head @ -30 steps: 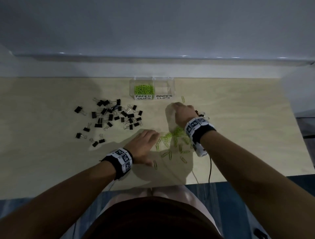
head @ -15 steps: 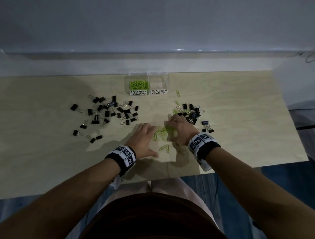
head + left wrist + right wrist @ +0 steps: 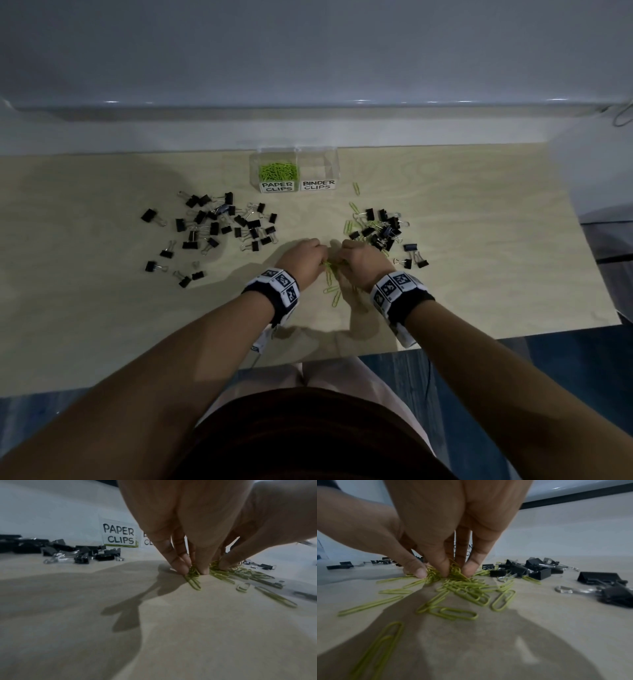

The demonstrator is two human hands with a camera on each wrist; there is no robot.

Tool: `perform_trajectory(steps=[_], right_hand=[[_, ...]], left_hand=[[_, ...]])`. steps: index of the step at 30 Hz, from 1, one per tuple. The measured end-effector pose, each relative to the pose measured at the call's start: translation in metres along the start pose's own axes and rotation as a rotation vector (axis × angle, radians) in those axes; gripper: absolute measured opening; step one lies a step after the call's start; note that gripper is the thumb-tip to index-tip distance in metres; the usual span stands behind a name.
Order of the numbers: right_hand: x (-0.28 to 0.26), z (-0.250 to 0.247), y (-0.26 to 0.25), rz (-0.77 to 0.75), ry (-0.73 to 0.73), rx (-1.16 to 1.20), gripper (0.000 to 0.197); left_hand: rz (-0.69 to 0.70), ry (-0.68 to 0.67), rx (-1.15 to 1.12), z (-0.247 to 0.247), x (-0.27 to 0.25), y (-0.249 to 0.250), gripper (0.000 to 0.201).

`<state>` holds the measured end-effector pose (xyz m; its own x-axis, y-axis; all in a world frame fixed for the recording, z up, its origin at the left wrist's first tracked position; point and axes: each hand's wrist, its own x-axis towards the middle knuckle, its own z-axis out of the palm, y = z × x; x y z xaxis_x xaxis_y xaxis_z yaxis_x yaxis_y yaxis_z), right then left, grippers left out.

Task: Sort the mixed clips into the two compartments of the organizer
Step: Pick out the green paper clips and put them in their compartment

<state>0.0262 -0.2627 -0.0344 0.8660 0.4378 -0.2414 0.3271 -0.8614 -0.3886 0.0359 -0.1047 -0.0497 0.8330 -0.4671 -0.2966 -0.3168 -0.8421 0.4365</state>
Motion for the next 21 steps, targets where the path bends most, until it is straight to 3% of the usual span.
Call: perform_trajectory(steps=[5,8,11,15,21], right_hand=[[0.01,-0.005,0.019,0.093,-0.013,0.086,0.012],[0.016,-0.014,0.028,0.243,0.1,0.295,0.005],[0.031,-0.033,0.026,0.384,0.148,0.587,0.006],[0.077,-0.063,0.012,0.314,0.225,0.792,0.002],[0.165,-0.08,-0.027,0.242,0.309,0.763,0.004]], left_hand=[[0.067,-0.097,0.201,-0.008,0.008,0.002,0.021],[0.057,-0.101,0.081,-0.014,0.012,-0.004,0.018],[-0.026,-0.013,-0.233,-0.018,0.009,-0.015,0.009],[-0.185,0.125,-0.574,-0.04,0.003,-0.033,0.003],[-0.321,0.495,-0.641,-0.107,0.017,-0.062,0.006]])
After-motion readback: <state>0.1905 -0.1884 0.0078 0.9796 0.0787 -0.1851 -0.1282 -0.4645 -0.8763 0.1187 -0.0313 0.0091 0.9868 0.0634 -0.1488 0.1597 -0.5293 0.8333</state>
